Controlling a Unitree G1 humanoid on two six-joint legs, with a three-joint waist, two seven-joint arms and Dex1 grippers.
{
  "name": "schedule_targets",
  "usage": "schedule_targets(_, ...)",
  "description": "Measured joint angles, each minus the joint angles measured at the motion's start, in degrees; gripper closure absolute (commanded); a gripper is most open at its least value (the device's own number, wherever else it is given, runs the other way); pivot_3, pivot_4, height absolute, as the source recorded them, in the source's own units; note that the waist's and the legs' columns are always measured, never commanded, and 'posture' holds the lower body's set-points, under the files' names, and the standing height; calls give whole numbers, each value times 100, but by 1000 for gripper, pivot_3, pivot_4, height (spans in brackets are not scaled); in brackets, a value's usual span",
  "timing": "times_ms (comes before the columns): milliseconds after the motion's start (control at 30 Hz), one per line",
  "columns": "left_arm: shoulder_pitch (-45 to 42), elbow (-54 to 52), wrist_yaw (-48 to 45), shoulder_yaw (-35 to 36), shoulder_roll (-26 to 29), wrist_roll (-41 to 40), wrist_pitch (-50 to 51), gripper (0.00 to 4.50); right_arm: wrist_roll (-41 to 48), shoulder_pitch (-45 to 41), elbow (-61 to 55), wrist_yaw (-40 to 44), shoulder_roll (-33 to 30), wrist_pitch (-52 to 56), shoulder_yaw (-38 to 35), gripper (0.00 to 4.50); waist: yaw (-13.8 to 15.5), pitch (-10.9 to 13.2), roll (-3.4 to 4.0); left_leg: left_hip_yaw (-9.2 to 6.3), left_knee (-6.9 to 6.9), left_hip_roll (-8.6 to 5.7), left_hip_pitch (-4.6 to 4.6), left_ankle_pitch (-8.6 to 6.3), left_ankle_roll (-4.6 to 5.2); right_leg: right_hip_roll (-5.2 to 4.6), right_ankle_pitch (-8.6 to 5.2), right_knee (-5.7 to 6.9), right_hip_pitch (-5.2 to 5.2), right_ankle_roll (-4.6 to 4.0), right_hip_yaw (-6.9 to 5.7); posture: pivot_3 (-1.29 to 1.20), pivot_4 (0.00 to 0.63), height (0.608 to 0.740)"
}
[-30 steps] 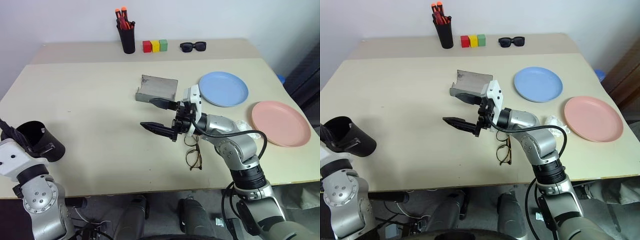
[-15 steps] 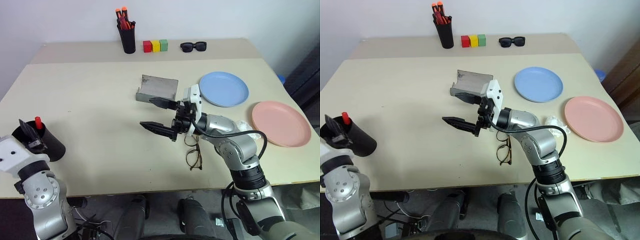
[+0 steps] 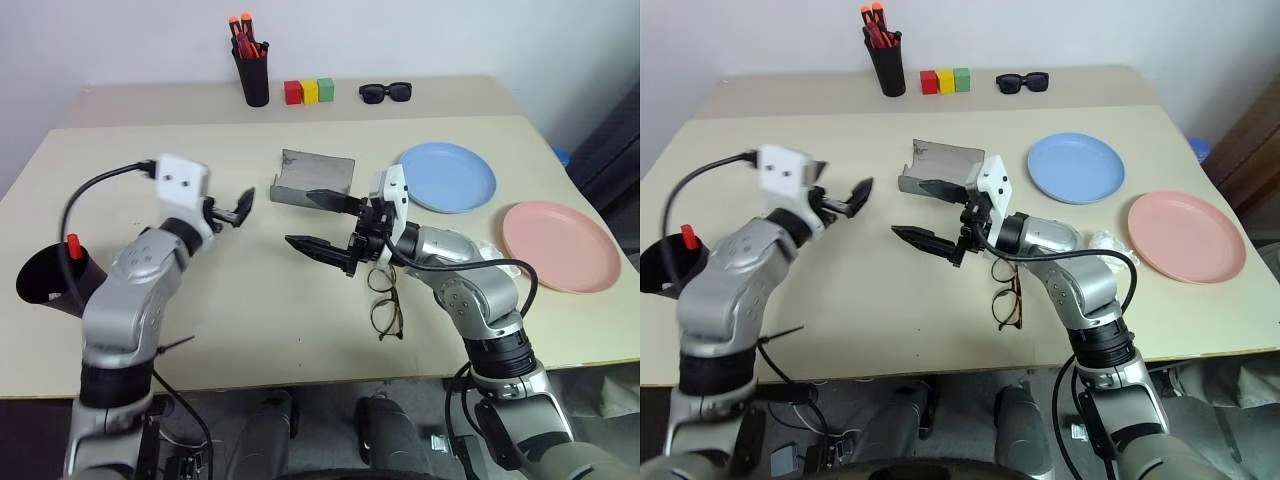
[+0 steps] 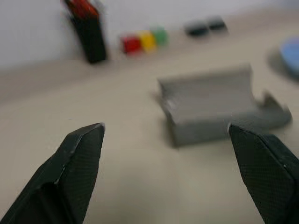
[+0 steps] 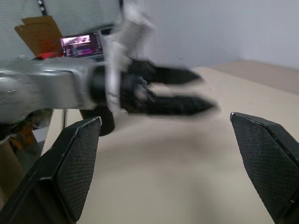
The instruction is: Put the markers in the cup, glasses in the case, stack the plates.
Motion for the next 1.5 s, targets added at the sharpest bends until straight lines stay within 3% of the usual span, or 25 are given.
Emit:
schedule_targets(167,-1573,2342,-933,-784,-59,368,-486,10,-7,85,-52,-137,-37,-8,-69,0,-3,2,-3,2,-2,-2,-2,0,0,-2,2,-4,0,7,0,0,150,740)
schedule_targets(567,-4009,7468,-2892,-1741,-720,1675,-3020,10,24,836,-1011,-598,-488,217,-360,0,-2,8,-10,5,-4,-4,-8,-3,7,-9,-1,-4,-4,15,-1,0,150,740)
schedule_targets(867,-4396,8477,-3585,-1823,-758,2301,-3656,10,-229,1914,-1439,-895,-2037,894,-1145,0,11,13,-18,9,5,-5,-11,-10,18,-18,-5,-6,2,21,-1,0,150,740)
schedule_targets(1033,-4409,8549,-3673,-1791,-757,2489,-3802,10,-476,2189,-1387,-846,-2306,751,-1291,0,3,13,-18,11,8,-5,-9,-10,19,-19,-6,-4,3,23,-1,0,150,740)
schedule_targets(1133,-4409,8554,-3734,-1761,-761,2533,-3828,893,-545,2211,-1385,-805,-2324,651,-1318,0,6,13,-18,11,13,-6,-10,-12,21,-20,-7,-4,6,25,-1,0,150,740)
schedule_targets(1367,-4281,8620,-4080,-1693,-781,2552,-3829,4438,-566,2212,-1366,-743,-2323,562,-1318,0,7,15,-21,10,18,-6,-11,-12,23,-20,-7,-3,6,25,-2,0,150,740)
schedule_targets(1500,-4283,8540,-4174,-1603,-745,2559,-3923,4481,-566,2209,-1343,-702,-2323,559,-1318,0,6,13,-19,10,19,-6,-8,-13,24,-20,-7,-1,10,26,-2,0,150,740)
